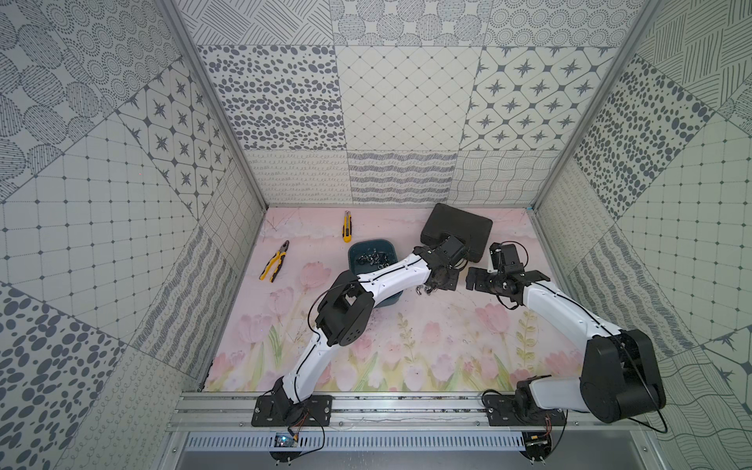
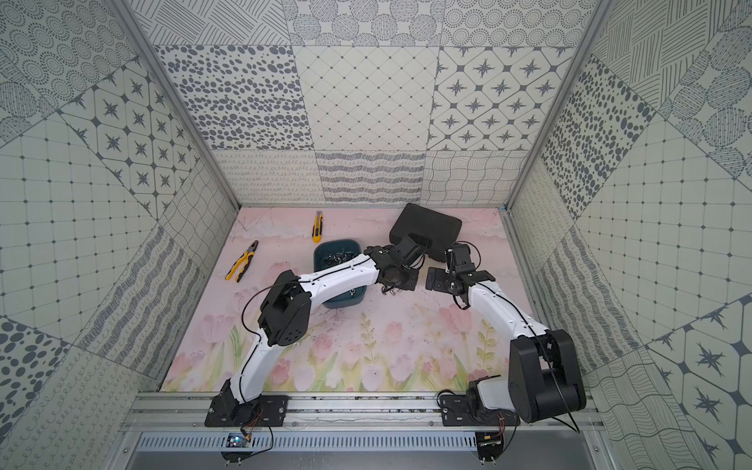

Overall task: Take out the wing nut from the storage box
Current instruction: Place the wing nut at the center of the board.

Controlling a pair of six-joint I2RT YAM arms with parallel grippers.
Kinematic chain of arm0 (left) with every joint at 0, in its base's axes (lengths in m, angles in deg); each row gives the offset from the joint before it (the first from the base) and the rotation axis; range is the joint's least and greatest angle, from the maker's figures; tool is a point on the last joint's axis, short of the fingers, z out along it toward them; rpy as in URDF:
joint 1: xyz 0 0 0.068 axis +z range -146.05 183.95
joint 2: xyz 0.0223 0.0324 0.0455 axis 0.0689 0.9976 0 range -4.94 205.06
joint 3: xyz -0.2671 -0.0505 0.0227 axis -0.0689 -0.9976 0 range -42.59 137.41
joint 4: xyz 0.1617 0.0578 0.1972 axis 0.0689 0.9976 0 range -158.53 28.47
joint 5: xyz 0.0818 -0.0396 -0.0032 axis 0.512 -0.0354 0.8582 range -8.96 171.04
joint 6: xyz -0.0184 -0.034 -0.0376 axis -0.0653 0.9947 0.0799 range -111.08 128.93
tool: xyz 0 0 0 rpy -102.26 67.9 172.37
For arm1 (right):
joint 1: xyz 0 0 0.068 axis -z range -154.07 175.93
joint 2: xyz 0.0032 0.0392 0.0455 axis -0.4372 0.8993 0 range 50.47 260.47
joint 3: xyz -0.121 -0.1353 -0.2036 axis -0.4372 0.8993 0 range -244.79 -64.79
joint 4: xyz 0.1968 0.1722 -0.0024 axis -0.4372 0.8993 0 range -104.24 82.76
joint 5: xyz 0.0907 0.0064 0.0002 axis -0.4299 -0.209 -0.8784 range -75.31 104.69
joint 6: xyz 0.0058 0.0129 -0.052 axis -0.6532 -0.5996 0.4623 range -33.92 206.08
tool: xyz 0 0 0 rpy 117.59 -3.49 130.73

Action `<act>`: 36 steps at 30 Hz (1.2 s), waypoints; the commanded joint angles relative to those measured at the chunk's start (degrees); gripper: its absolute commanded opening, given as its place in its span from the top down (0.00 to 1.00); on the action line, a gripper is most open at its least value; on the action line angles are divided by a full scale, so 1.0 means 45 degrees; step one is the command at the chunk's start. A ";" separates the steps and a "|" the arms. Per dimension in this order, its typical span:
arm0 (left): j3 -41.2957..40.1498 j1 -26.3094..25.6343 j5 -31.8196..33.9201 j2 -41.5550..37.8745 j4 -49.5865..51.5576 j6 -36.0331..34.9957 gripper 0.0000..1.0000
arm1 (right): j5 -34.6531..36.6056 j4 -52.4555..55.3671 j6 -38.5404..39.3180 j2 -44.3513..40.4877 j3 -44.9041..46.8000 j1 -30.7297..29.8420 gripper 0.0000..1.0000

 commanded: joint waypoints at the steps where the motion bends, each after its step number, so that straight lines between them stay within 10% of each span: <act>1: 0.0326 -0.0040 -0.0115 0.0505 0.0424 0.0322 0.99 | -0.0197 -0.0484 -0.0011 -0.0365 0.0141 0.0064 0.03; 36: -0.0026 0.0508 -0.0462 -0.0702 0.0210 0.0483 0.77 | -0.0806 -0.0489 0.0106 -0.0470 -0.0025 0.0047 0.03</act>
